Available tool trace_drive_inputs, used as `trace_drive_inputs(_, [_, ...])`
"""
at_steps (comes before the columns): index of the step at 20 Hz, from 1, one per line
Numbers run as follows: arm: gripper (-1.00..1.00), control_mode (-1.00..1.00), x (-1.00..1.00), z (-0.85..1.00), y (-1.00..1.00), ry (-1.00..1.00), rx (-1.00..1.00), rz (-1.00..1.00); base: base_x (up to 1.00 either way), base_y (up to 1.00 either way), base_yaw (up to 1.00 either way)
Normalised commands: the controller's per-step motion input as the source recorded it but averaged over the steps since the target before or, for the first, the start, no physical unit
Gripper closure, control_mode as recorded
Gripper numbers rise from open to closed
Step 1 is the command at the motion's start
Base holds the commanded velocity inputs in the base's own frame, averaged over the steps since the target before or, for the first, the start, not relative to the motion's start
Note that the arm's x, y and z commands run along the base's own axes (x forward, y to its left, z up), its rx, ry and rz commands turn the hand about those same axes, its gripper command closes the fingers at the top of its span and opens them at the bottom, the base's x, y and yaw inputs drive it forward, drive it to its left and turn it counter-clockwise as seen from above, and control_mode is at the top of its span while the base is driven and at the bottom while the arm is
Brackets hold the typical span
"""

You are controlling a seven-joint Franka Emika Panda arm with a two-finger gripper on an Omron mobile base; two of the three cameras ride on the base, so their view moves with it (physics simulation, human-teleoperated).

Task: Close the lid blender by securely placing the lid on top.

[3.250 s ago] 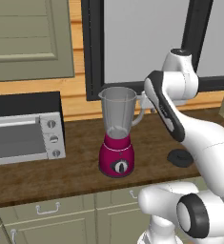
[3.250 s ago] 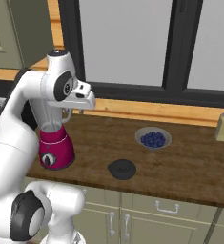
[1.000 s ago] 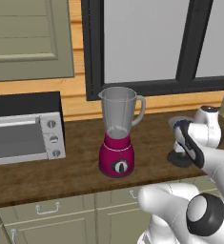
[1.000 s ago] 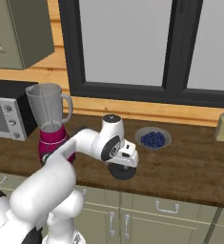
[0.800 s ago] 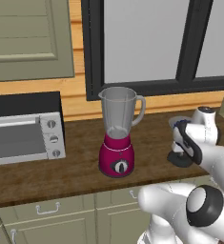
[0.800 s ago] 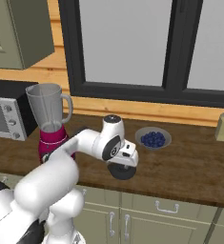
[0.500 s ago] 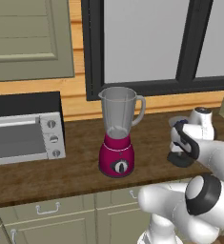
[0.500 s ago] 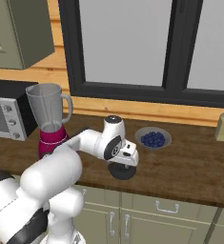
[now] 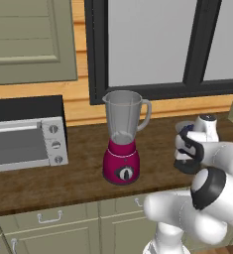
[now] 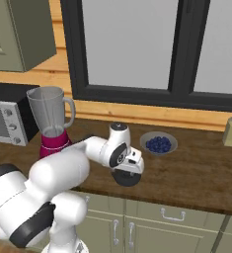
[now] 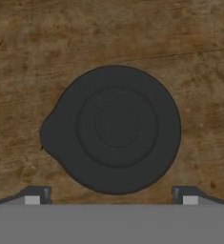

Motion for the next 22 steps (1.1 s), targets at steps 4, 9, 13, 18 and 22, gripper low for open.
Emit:
trace_drive_inputs(4, [-1.00,-1.00,0.13,-0.19,-0.04,0.00,0.00,0.00,0.00,0.00,0.00])
trace_drive_inputs(9, [-1.00,-1.00,0.16,-0.20,-0.02,0.00,0.00,0.00,0.00,0.00,0.00])
trace_drive_inputs(13, [-1.00,-1.00,0.16,-0.21,0.00,0.00,0.00,0.00,0.00,0.00,0.00])
trace_drive_inputs(18, [-1.00,-1.00,0.14,-0.23,-0.01,0.00,0.00,0.00,0.00,0.00,0.00])
trace_drive_inputs(22, [-1.00,-1.00,0.14,-0.23,-0.05,0.00,0.00,0.00,0.00,0.00,0.00])
